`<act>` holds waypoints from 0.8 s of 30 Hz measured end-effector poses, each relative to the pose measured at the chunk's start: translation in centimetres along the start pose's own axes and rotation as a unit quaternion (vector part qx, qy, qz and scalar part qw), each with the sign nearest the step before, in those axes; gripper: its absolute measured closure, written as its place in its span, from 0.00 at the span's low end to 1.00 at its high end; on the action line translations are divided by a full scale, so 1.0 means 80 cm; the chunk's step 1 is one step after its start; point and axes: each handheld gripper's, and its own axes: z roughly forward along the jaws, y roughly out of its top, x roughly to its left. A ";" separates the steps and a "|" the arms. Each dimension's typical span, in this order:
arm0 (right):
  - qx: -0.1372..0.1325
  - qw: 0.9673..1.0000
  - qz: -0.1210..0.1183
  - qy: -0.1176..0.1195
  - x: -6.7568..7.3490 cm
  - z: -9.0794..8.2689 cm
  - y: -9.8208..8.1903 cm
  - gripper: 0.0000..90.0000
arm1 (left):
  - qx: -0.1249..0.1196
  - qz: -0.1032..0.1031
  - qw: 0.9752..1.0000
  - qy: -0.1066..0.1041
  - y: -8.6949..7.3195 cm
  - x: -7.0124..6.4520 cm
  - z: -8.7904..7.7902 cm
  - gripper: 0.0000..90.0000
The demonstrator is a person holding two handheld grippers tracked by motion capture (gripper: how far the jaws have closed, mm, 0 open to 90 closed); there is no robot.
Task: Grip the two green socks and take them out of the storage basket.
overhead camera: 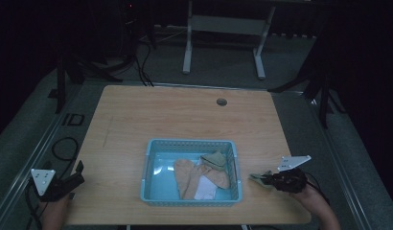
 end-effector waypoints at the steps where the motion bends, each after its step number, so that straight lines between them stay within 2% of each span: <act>1: 0.001 1.000 0.004 0.001 0.001 0.001 -0.003 0.94 | 0.000 0.000 1.000 0.000 0.000 0.000 0.000 0.00; 6: 0.011 1.000 0.005 0.013 0.006 0.008 -0.012 0.92 | 0.001 -0.002 1.000 -0.001 0.000 0.000 0.000 0.00; 8: 0.004 1.000 0.001 0.018 0.008 0.005 -0.011 0.85 | 0.002 -0.003 1.000 -0.002 0.000 0.000 0.000 0.00; 10: -0.006 1.000 -0.001 0.022 0.009 -0.002 -0.004 0.74 | 0.002 -0.002 1.000 -0.002 0.000 0.001 0.000 0.00; 11: -0.006 1.000 -0.001 0.022 0.009 -0.002 -0.004 0.74 | 0.002 -0.002 1.000 -0.002 0.000 0.001 0.000 0.00; 14: -0.023 0.999 -0.022 0.028 0.012 -0.020 0.021 0.64 | 0.002 -0.002 1.000 -0.003 0.000 0.000 0.000 0.00; 18: -0.037 0.998 -0.040 0.020 0.011 -0.031 0.051 0.64 | 0.002 -0.002 1.000 -0.004 0.000 0.001 0.000 0.00; 24: -0.036 0.997 -0.060 0.014 0.009 -0.025 0.094 0.64 | 0.002 -0.002 1.000 -0.005 0.000 0.001 0.000 0.00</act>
